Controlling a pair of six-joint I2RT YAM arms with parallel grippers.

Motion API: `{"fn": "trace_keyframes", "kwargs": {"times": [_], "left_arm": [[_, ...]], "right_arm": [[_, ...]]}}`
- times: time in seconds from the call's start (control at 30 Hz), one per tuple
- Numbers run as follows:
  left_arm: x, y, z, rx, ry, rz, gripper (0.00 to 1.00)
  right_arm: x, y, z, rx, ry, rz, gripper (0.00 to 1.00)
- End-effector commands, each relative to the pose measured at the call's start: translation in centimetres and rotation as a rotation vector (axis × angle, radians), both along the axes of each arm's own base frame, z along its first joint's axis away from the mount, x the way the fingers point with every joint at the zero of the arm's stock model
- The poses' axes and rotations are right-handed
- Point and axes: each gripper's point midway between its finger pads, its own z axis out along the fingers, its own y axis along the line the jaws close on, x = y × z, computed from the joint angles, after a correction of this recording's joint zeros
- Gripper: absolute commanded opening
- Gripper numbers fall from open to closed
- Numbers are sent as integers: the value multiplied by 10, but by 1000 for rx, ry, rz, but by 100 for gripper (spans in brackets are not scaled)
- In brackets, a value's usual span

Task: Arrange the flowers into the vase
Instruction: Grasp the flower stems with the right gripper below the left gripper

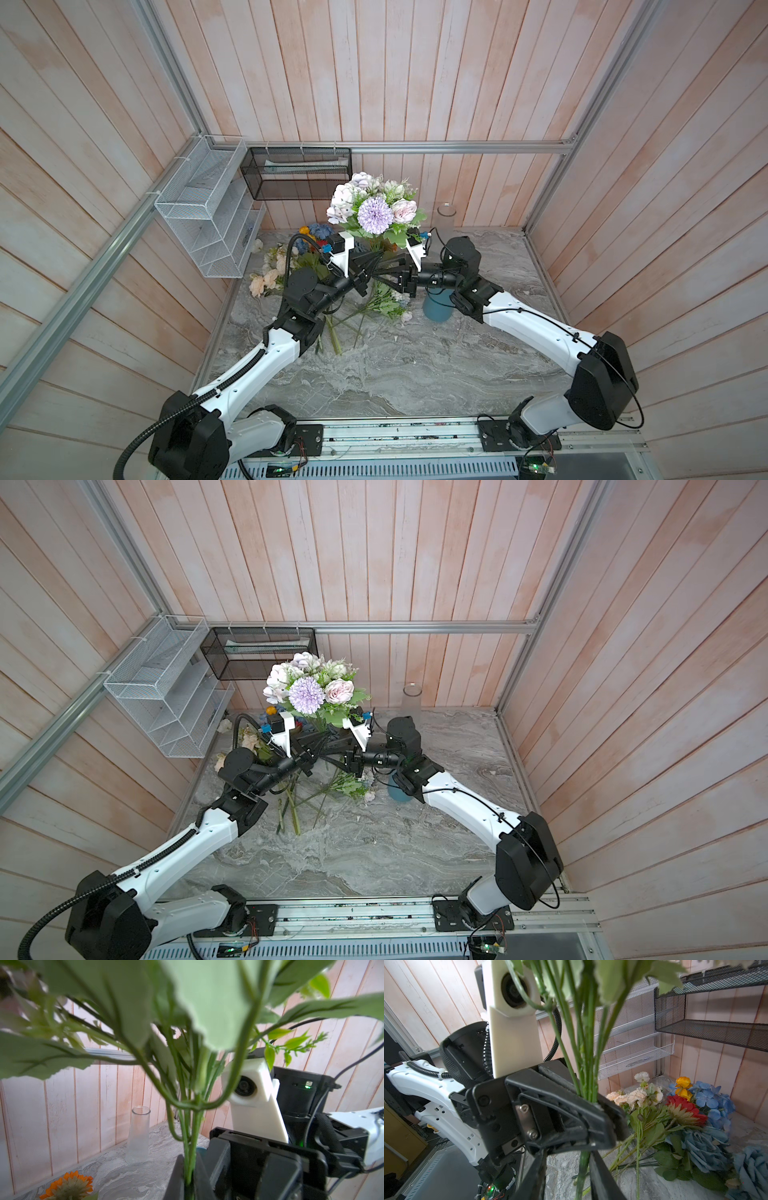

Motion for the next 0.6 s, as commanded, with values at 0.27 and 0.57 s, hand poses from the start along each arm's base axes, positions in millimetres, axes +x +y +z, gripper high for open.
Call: {"fn": "trace_keyframes", "kwargs": {"times": [0.27,0.57], "left_arm": [[-17,-1,22,-47,-63,-47,0],[-17,-9,16,-70,-20,-97,0]], "right_arm": [[0,0,-18,-35,0,-25,23],[0,0,-8,-5,-39,-29,0]]}}
